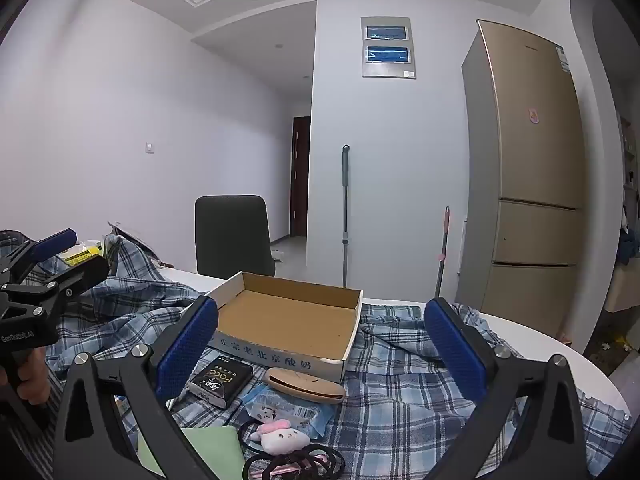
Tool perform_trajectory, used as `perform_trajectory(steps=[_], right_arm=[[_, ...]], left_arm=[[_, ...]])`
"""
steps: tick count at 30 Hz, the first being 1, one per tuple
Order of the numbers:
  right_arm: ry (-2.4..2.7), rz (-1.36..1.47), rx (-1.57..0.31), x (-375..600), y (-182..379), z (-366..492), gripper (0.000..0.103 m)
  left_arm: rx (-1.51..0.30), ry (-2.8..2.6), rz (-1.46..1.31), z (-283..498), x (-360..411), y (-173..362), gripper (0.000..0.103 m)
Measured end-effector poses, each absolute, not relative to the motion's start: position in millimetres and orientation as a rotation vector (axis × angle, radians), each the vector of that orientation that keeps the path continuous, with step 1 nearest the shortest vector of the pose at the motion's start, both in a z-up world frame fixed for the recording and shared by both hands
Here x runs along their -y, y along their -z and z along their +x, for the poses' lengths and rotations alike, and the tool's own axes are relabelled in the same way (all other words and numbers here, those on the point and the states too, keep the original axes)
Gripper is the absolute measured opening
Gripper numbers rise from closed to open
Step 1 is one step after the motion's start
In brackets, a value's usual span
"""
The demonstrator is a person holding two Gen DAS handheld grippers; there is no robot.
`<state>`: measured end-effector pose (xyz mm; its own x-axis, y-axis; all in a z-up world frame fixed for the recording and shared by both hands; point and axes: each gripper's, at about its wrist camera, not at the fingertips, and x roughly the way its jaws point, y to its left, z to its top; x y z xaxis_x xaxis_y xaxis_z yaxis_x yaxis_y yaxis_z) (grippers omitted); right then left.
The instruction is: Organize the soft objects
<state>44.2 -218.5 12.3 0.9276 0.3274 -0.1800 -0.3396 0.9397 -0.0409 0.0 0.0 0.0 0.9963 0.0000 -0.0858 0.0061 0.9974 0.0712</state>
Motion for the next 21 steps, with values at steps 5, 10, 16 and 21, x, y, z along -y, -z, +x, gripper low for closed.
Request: perform_trajectory(steps=[5, 10, 16, 21], right_arm=[[-0.342, -0.065, -0.170, 218.6, -13.3, 42.9, 0.103], [-0.343, -0.070, -0.175, 217.0, -14.5, 41.0, 0.103], [-0.342, -0.073, -0.178, 218.1, -12.3, 43.5, 0.103], [-0.342, -0.073, -0.180, 217.9, -12.7, 44.4, 0.103]], left_arm=[[-0.094, 0.006, 0.041, -0.1, -1.2, -0.1, 0.103], [-0.090, 0.004, 0.053, -0.7, -1.7, -0.5, 0.103], [-0.090, 0.005, 0.050, -1.3, 0.6, 1.4, 0.103], [-0.092, 0.005, 0.052, -0.9, 1.2, 1.7, 0.103]])
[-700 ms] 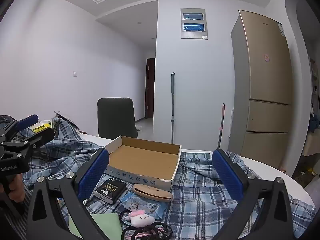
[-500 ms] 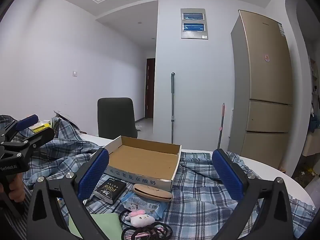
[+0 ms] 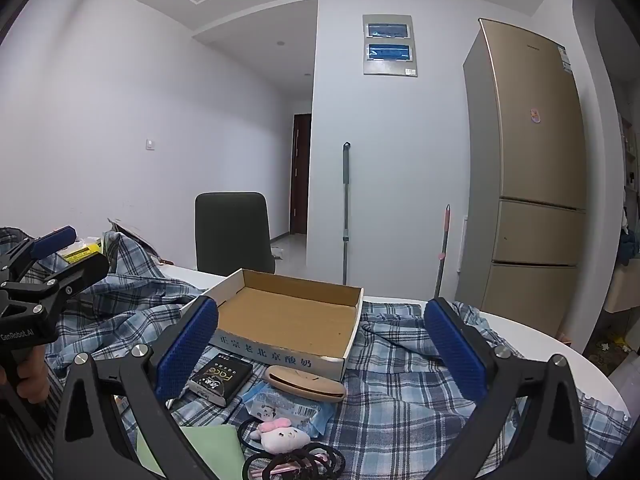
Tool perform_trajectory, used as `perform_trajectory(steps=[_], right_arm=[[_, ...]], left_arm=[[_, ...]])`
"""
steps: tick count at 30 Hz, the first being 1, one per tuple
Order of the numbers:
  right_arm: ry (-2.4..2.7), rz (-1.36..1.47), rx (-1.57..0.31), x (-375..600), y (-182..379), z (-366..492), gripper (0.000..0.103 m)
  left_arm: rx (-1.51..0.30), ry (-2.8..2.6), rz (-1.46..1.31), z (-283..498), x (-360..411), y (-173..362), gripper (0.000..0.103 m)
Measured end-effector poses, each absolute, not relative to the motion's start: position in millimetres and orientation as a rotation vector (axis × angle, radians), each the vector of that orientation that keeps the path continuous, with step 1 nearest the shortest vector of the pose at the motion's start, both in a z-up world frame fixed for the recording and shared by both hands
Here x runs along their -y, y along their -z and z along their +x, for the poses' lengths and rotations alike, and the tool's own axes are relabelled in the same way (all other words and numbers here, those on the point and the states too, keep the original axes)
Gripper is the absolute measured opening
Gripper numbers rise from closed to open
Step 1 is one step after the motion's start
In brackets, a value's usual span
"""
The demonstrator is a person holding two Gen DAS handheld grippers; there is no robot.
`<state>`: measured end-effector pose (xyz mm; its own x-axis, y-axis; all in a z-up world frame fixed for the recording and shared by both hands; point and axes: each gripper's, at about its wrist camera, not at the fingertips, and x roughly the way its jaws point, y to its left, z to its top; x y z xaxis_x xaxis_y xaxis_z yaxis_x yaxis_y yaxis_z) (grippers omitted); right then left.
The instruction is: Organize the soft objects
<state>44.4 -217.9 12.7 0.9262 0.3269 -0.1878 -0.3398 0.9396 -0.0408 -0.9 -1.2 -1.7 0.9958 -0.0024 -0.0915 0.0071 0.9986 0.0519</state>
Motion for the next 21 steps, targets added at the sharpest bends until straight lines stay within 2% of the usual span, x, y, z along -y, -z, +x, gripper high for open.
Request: perform_trajectory(steps=[21], right_arm=[[-0.344, -0.082, -0.176, 215.2, -12.0, 43.0, 0.103]], left_arm=[[-0.092, 0.004, 0.054, 0.6, -1.2, 1.2, 0.103]])
